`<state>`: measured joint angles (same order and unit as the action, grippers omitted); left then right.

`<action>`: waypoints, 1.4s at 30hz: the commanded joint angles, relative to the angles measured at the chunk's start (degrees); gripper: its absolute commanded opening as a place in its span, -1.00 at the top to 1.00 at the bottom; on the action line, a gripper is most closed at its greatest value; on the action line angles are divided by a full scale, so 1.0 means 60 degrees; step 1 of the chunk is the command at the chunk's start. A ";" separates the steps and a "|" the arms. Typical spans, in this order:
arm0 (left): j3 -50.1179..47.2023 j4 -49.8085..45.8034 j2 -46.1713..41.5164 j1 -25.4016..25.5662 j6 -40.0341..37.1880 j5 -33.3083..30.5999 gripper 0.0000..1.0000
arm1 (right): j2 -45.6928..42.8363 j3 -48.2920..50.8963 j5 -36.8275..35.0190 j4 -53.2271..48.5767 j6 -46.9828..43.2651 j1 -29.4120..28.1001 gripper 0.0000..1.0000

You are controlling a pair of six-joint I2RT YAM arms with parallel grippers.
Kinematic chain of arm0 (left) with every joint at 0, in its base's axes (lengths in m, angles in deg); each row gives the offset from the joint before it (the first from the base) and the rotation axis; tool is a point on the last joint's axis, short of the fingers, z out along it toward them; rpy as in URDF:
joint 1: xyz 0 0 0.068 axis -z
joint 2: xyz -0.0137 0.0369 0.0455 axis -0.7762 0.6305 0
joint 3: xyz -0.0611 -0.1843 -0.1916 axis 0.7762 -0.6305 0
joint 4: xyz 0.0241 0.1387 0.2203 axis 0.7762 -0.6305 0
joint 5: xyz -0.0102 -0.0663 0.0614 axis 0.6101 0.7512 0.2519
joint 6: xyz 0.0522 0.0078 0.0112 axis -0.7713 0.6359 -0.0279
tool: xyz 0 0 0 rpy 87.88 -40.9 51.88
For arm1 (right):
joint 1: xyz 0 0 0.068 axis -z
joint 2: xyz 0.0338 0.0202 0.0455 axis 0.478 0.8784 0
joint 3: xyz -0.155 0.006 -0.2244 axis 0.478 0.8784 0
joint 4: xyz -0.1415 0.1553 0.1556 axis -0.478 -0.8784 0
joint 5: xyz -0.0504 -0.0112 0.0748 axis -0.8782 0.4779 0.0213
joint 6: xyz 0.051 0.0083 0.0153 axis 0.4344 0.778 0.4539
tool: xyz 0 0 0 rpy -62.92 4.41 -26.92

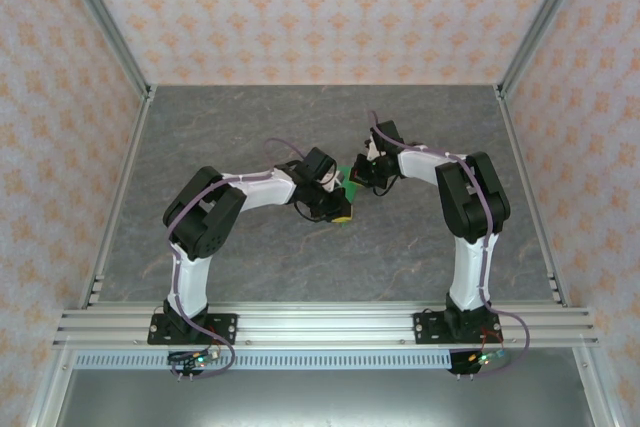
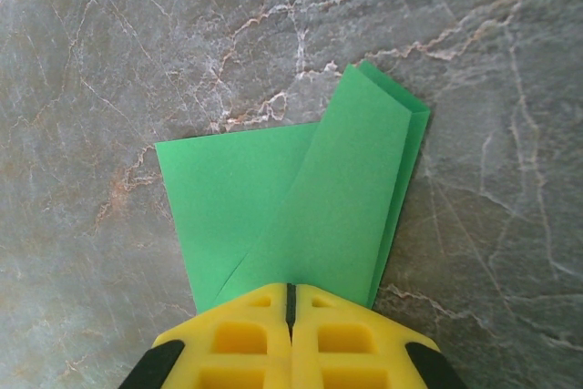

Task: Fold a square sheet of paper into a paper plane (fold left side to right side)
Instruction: Fold the wing for the fifth time at the center of the table.

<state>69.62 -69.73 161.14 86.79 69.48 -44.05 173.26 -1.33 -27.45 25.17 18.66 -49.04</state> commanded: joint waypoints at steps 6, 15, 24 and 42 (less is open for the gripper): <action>-0.0262 -0.0247 0.0163 -0.0018 -0.0168 -0.0424 0.82 | 0.0613 0.0014 -0.0816 -0.0827 -0.0249 0.0027 0.95; -0.0338 -0.0291 0.0220 -0.0018 -0.0191 -0.0529 0.82 | 0.0631 -0.0013 -0.0825 -0.0873 -0.0262 0.0023 0.94; -0.0405 -0.0373 0.0338 -0.0018 -0.0235 -0.0608 0.83 | 0.0675 -0.0037 -0.0842 -0.0926 -0.0267 0.0026 0.94; -0.1155 -0.0403 0.0136 -0.0003 -0.0367 -0.0362 0.84 | 0.0889 -0.0236 -0.1018 -0.1227 -0.0205 0.0041 0.95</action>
<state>66.18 -66.80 161.51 86.75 68.21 -45.28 174.22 -3.37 -27.62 22.37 18.22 -49.04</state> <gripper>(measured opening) 0.082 0.067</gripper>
